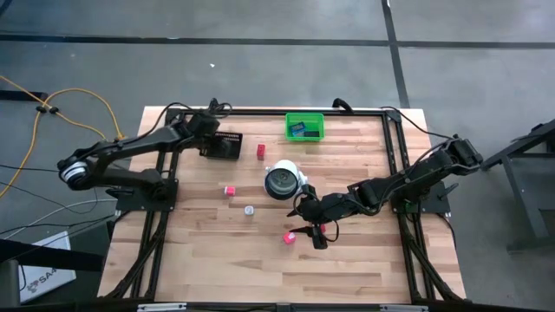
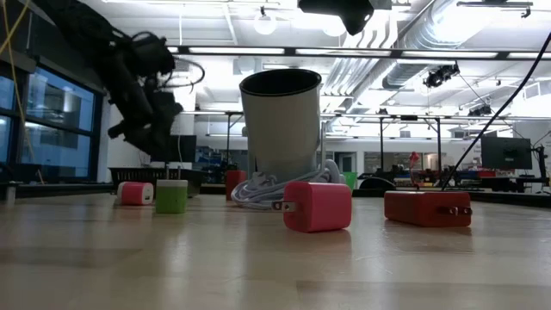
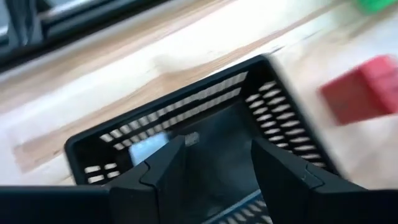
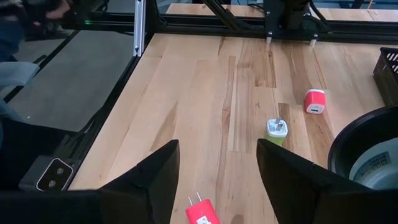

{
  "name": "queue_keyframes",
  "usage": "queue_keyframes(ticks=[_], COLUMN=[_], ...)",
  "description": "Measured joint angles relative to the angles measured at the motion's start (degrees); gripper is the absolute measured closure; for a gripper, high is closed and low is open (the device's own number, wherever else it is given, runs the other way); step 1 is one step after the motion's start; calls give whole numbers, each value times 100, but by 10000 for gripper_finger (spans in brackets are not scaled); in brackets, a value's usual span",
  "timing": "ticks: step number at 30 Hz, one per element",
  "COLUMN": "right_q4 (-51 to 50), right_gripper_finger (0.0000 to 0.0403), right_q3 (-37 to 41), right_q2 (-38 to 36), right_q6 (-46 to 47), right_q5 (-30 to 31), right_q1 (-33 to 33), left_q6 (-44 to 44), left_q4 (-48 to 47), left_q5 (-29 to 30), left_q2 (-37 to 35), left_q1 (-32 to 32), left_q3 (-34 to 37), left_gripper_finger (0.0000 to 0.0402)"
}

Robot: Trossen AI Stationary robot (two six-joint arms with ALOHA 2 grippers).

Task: Pick & Place Office items
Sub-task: Put the bottom red charger adapter into the black bin

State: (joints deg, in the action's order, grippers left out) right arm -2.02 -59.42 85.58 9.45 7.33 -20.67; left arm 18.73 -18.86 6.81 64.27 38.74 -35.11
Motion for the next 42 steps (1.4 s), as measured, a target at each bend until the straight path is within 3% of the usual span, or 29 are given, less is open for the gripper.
queue_keyframes(ticks=[11,30,42], right_q4=[-40,-797,-1176], right_gripper_finger=[201,201,201], right_q3=[0,0,0], right_q2=[0,0,0], right_q6=[-6,160,842], right_q5=[0,37,138], right_q1=[0,4,4], left_q6=[-202,-445,-388], left_q4=[1,5,42], left_q5=[0,431,433], left_q2=[-972,-1018,-1018], left_q1=[-1110,-2792,-3615], left_q3=[-2,-2,-2], left_gripper_finger=[224,225,225])
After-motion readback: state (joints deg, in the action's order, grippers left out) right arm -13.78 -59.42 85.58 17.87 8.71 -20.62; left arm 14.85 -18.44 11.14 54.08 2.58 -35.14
